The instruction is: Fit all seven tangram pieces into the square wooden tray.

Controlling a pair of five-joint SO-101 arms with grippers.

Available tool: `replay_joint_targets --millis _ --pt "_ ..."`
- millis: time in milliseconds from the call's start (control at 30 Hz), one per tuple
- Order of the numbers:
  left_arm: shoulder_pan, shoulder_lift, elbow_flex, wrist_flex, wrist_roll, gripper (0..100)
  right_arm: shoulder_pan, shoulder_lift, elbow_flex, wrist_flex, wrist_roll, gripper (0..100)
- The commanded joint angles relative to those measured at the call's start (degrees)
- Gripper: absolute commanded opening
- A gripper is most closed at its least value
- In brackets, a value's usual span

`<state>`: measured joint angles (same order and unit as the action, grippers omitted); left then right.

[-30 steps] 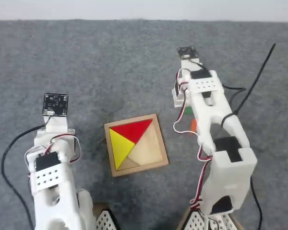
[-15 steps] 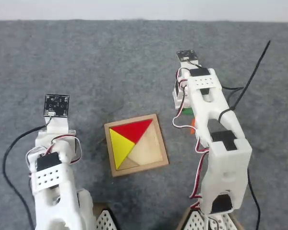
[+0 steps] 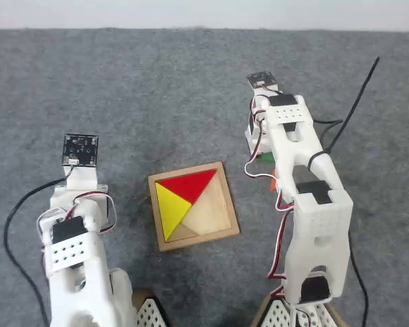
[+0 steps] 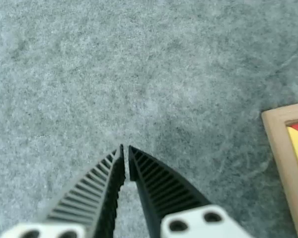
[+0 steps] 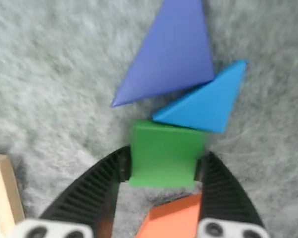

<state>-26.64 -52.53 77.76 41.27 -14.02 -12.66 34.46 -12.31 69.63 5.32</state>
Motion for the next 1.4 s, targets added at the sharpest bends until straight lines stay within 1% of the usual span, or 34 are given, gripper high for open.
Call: replay_joint_targets --millis 0,100,333,633,767,867,967,1033,1133,1200,1367 --pt "-0.35 -1.41 -0.66 -0.97 0.09 1 -0.13 -0.66 -2.81 0.57 0.79 6.2" --pt "-0.35 -1.41 -0.66 -0.97 0.09 1 0.57 -0.92 -2.9 0.92 0.7 2.2" --pt "-0.35 -1.41 -0.66 -0.97 0.09 1 1.36 -6.02 -2.29 5.23 0.53 2.0" --pt "-0.26 -1.41 -0.66 -0.97 0.09 1 0.92 -14.37 2.64 8.4 0.44 2.0" --pt "-0.26 -1.41 -0.66 -0.97 0.09 1 1.01 -18.07 7.82 4.97 0.7 2.0" --pt "-0.26 -1.41 -0.57 -0.97 0.09 1 1.8 -18.33 10.55 0.13 0.88 2.0" --pt "-0.26 -1.41 -0.57 -0.97 0.09 1 2.95 -18.33 11.6 -2.07 0.88 2.1" --pt "-0.26 -1.41 -0.57 -0.97 0.09 1 2.68 -18.33 11.43 -2.51 0.88 5.9" --pt "-0.26 -1.41 -0.57 -0.97 0.09 1 0.84 -18.24 11.69 -3.74 0.79 21.7" --pt "-0.26 -1.41 -0.57 -0.97 0.09 1 -0.75 -17.27 11.43 -3.82 0.53 28.8" --pt "-0.26 -1.41 -0.57 -0.97 0.09 1 -4.44 -10.59 7.91 -6.9 0.35 29.6"
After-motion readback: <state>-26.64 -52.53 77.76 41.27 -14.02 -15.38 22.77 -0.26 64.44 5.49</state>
